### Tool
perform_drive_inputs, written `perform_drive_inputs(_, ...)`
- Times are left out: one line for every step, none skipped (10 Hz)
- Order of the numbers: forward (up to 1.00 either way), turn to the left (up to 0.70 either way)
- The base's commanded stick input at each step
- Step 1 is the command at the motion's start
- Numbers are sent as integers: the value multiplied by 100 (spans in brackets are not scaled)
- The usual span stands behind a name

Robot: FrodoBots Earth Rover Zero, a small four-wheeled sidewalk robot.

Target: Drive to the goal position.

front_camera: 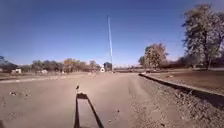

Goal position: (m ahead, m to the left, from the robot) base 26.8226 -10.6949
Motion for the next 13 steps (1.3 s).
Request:
perform_drive_inputs(50, 0)
perform_drive_inputs(50, 0)
perform_drive_inputs(50, 0)
perform_drive_inputs(50, 0)
perform_drive_inputs(50, 0)
perform_drive_inputs(50, 0)
perform_drive_inputs(50, 0)
perform_drive_inputs(50, 0)
perform_drive_inputs(50, 0)
perform_drive_inputs(50, 0)
perform_drive_inputs(50, 0)
perform_drive_inputs(50, 0)
perform_drive_inputs(50, 0)
